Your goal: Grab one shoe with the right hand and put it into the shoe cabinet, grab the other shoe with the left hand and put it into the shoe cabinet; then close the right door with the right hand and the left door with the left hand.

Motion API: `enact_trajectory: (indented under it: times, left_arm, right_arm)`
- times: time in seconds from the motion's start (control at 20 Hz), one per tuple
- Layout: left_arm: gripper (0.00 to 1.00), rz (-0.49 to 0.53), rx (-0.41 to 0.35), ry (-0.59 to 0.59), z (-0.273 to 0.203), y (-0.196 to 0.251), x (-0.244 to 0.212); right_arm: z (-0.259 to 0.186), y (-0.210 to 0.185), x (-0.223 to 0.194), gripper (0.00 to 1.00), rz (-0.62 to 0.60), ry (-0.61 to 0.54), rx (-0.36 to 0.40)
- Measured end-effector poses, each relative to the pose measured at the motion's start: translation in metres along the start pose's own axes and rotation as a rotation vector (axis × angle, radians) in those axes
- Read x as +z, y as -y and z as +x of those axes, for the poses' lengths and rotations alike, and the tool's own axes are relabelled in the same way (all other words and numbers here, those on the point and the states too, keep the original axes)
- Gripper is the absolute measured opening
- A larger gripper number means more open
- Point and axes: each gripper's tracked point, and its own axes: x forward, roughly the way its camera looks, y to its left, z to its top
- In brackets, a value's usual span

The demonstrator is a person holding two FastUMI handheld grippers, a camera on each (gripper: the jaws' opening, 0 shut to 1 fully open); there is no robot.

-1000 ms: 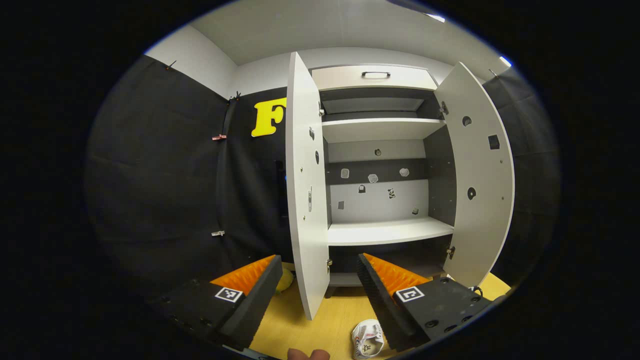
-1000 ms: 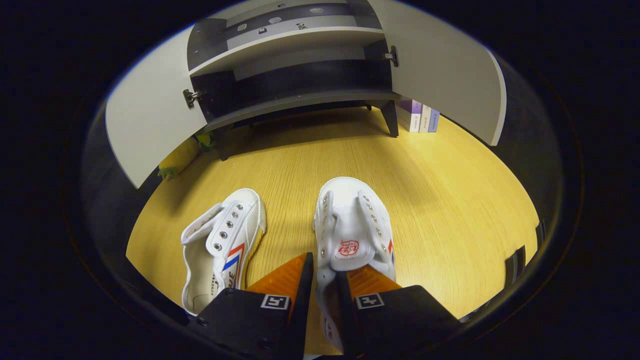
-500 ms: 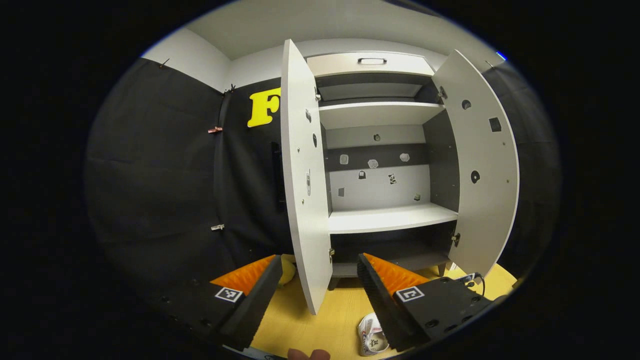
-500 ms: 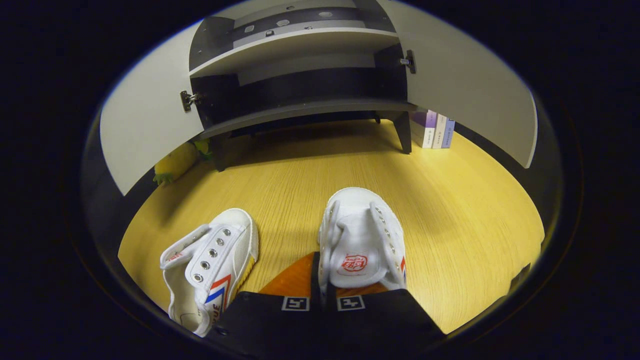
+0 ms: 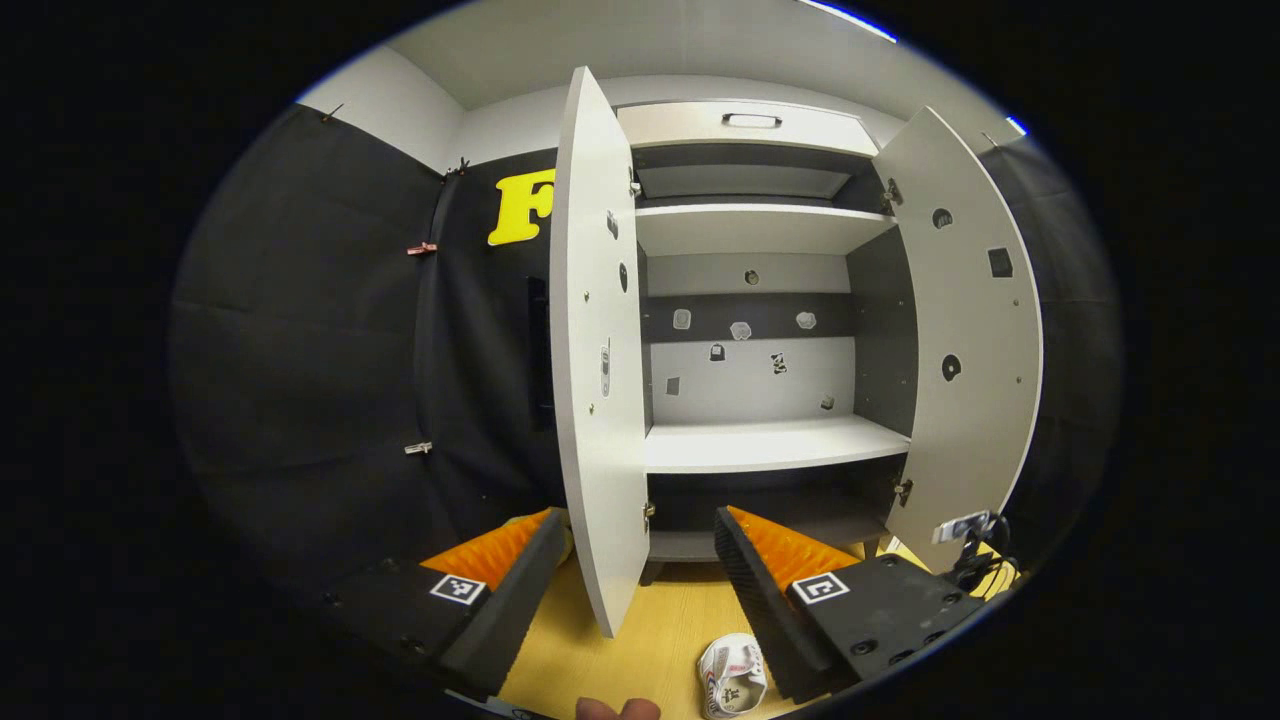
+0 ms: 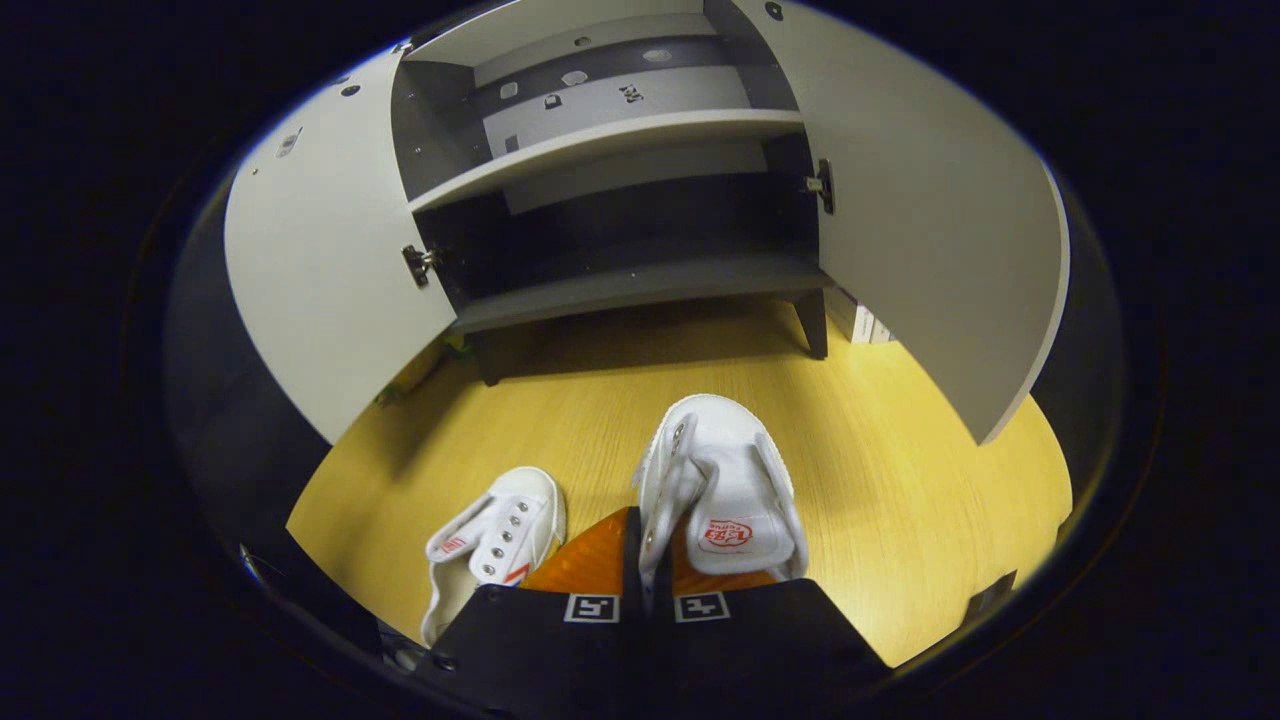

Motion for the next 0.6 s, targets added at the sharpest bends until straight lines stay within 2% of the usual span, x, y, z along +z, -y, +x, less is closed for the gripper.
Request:
enact_trajectory:
  times: [0.3, 0.6]
  left_arm:
    - [0.95, 0.034, -0.05, -0.02, 0.009, 0.014, -0.001]
    - [0.95, 0.021, -0.088, -0.018, 0.011, 0.026, 0.004]
  right_arm:
    - [-0.056, -0.049, 0.11, 0.05, -0.021, 0.107, 0.073]
    - [-0.072, -0.071, 0.216, 0.05, -0.017, 0.165, 0.067]
